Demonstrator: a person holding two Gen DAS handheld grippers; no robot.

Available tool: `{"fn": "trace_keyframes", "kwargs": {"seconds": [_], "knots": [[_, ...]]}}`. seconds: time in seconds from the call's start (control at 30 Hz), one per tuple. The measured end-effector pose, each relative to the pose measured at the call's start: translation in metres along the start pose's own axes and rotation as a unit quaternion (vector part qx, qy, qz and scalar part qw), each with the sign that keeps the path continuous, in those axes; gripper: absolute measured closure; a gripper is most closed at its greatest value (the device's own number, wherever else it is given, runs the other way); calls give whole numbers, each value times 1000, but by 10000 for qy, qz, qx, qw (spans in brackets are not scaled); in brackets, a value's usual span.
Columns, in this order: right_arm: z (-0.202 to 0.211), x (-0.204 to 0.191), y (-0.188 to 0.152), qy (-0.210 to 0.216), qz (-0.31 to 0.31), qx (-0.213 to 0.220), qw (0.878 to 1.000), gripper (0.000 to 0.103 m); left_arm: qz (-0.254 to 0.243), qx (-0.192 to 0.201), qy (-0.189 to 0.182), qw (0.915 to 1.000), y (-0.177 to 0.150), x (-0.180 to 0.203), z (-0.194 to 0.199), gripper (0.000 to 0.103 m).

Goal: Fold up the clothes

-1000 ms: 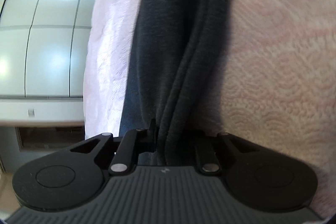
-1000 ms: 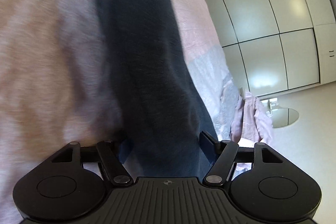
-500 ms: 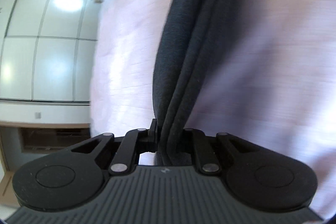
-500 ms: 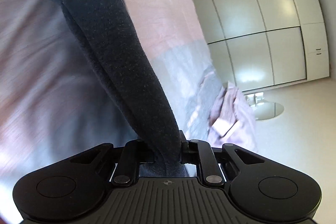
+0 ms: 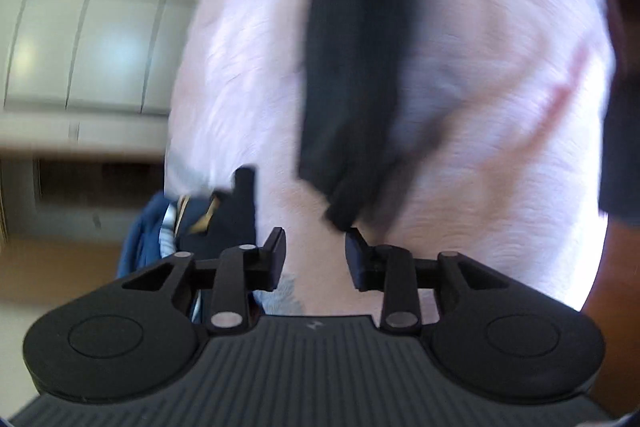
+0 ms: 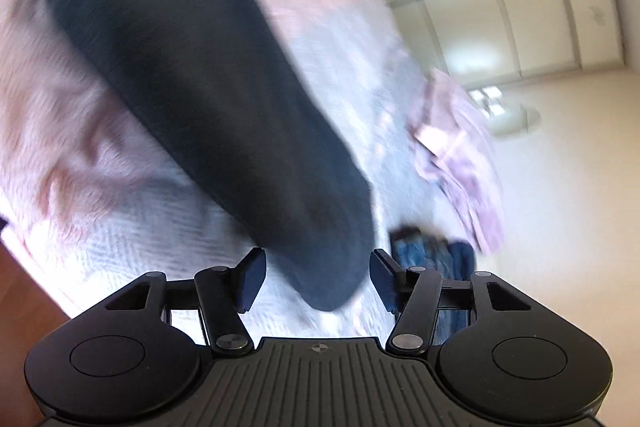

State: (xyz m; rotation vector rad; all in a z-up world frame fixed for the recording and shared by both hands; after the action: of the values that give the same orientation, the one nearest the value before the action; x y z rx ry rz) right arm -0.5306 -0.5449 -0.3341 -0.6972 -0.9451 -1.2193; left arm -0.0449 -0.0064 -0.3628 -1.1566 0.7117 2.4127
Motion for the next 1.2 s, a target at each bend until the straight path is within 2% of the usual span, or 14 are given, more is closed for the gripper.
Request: {"fn": "trace_keyframes", "kwargs": {"seconds": [0.13,0.27,0.33,0.43,0.53,0.57,0.63,0.67,0.7,0.77,0.83,0.97,1.13,1.2], "knots": [[40,33,35,-135,-648,318,9973,47,741,223,-207,9968,18,-35,-1,64],[66,61,88,230,-1199,1113,9863,47,1015,718,-462,9912,38,-50,11,64],[87,67,124,679,-1451,1750,9714,47,894,1064,-840,9867,48,-32,16,64],[112,53,171,1204,-1386,2408,9530,47,292,1338,-1164,9837,62,3,16,52],[113,41,195,1517,-1258,2707,9423,47,-759,1379,-667,9853,65,38,-4,52],[113,37,200,1595,-1235,2769,9395,47,-962,1375,-551,9843,66,45,-11,55],[124,24,202,1659,-1220,2780,9382,47,-1133,1324,-562,9831,68,48,-21,73],[126,18,198,1646,-1203,2762,9392,47,-1094,1280,-578,9840,70,40,-35,94],[129,11,194,1644,-1202,2750,9396,46,-968,1263,-560,9857,73,33,-40,96],[148,-9,183,1672,-1274,2743,9384,33,-602,1313,-540,9880,77,14,-40,96],[167,-31,169,1680,-1341,2680,9391,27,-242,1377,-501,9889,82,-6,-35,96],[164,-57,152,1570,-1484,2199,9513,27,-142,1371,-466,9894,87,-18,-18,97],[149,-57,140,1476,-2121,1965,9458,27,-185,1206,-543,9910,90,-2,-20,97],[139,-59,145,1478,-2143,1886,9469,27,-231,1152,-558,9915,88,8,-23,96]]}}
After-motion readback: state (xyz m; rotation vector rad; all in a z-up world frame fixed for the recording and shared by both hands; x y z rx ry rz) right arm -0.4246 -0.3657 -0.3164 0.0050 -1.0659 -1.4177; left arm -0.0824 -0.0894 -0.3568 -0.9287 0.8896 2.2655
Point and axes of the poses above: each gripper's, at about its wrist camera, not at the fingertips, and z roughly against the way its jaws point, x to its right, y to its top, the point moved 3 cm from there along -z, roughly the way its jaws point, and after that the axes turned 13 degrees about z, right-handed, at the moved point
